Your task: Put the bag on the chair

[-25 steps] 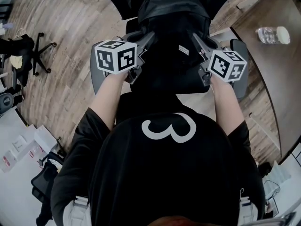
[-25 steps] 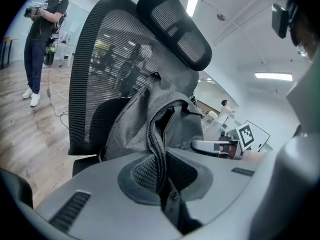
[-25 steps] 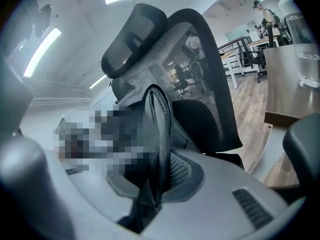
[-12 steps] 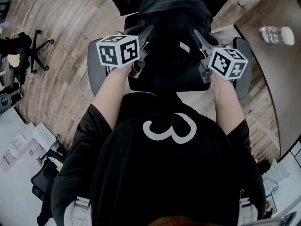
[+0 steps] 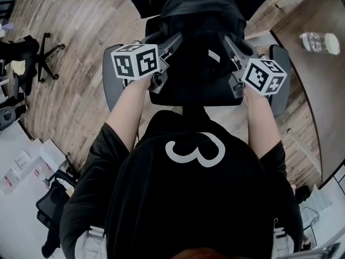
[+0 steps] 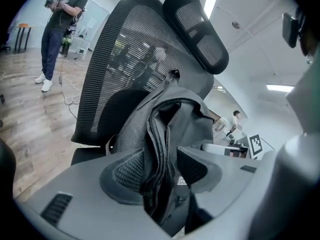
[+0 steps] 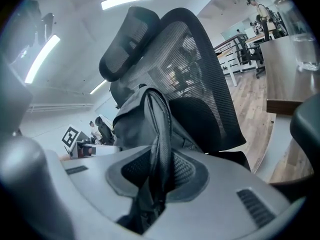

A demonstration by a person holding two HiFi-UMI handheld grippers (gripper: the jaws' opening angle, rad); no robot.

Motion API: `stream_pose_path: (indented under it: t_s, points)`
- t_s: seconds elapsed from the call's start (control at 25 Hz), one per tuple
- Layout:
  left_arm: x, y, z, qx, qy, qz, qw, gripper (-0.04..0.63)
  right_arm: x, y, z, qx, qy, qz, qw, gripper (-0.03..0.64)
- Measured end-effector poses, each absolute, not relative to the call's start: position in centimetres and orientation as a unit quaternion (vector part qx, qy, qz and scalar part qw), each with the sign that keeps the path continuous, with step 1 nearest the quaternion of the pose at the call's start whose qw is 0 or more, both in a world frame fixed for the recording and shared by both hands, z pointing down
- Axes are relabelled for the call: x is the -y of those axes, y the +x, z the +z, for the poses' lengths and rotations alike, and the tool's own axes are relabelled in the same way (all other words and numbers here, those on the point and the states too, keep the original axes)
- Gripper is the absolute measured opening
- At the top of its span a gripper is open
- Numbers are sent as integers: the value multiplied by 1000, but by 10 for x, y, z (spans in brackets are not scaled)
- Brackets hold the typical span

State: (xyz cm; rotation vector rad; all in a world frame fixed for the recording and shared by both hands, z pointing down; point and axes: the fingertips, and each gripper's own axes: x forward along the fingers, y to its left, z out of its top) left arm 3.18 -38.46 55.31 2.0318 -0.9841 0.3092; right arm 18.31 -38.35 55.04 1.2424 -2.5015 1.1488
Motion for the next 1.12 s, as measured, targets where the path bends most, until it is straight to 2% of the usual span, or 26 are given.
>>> stream_pose_path:
  t_s: [0.08,0.16,0.32,0.72,0.84,1.12]
  points:
    - [385,27,554,391,810,123,420,210,386,183,548,826,410,382,57,97]
    - [384,26,554,393,809,119,420,225,387,187,546,823,414,386,49,170]
    - [377,19,554,403,802,115,425,241,380,200,540,811,419,408,21,199]
    - [336,2,532,424,804,108,402,244,341,231,502,818,452,354,19,201]
    - [320,5,518,411,811,97,405,242,326,227,497,819,450,353,42,200]
    - [275,15,491,380,830,100,395,226,276,194,467,853,405,328,34,199]
